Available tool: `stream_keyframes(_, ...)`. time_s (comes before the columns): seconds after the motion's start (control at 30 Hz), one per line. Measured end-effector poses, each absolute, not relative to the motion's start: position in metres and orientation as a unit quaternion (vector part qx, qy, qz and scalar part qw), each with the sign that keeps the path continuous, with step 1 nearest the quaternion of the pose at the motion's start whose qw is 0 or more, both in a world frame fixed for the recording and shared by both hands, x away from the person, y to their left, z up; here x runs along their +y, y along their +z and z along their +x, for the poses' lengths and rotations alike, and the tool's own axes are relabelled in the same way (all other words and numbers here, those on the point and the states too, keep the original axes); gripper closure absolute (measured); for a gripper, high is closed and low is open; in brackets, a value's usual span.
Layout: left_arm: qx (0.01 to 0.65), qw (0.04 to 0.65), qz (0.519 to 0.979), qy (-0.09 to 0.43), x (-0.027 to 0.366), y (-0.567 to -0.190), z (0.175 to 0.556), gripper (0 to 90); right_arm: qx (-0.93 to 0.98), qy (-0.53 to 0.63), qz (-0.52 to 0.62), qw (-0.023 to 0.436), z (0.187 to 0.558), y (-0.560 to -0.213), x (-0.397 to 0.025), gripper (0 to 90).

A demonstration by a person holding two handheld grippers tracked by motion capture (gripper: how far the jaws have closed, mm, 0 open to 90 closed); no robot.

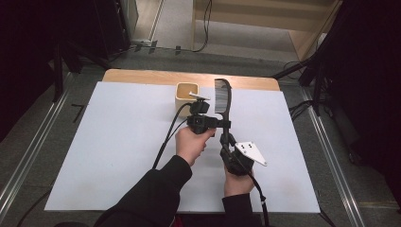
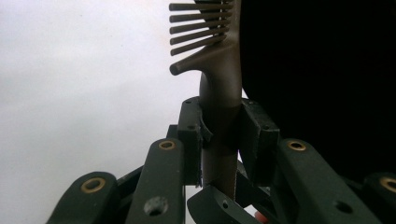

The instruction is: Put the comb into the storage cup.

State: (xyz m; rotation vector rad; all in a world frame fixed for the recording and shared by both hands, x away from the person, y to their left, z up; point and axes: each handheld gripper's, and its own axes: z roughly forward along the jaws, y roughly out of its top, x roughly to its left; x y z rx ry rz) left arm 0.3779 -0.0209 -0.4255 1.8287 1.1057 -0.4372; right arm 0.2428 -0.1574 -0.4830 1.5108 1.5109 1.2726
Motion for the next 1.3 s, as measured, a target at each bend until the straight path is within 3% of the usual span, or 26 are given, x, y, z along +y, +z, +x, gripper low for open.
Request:
stream_keyframes(0.13, 0.450, 0.462, 0.742, -0.181, -0.019, -0.425, 0.379, 72.9, 0.582, 0.486, 0.570, 0.318, 0.243, -0.481, -0.158, 66.9)
stream_keyframes(0.23, 0.447, 0.461, 0.747, -0.173, -0.017, -0.424, 0.379, 73.0, 0.594, 0.494, 0.562, 0.295, 0.246, -0.481, -0.159, 54.9)
stream_keyframes(0.63, 0.445, 0.454, 0.759, -0.142, -0.013, -0.423, 0.380, 73.0, 0.615, 0.487, 0.563, 0.261, 0.249, -0.483, -0.162, 39.8)
stream_keyframes(1.3, 0.446, 0.439, 0.773, -0.103, 0.017, -0.416, 0.391, 72.9, 0.670, 0.479, 0.525, 0.216, 0.251, -0.482, -0.158, 34.3)
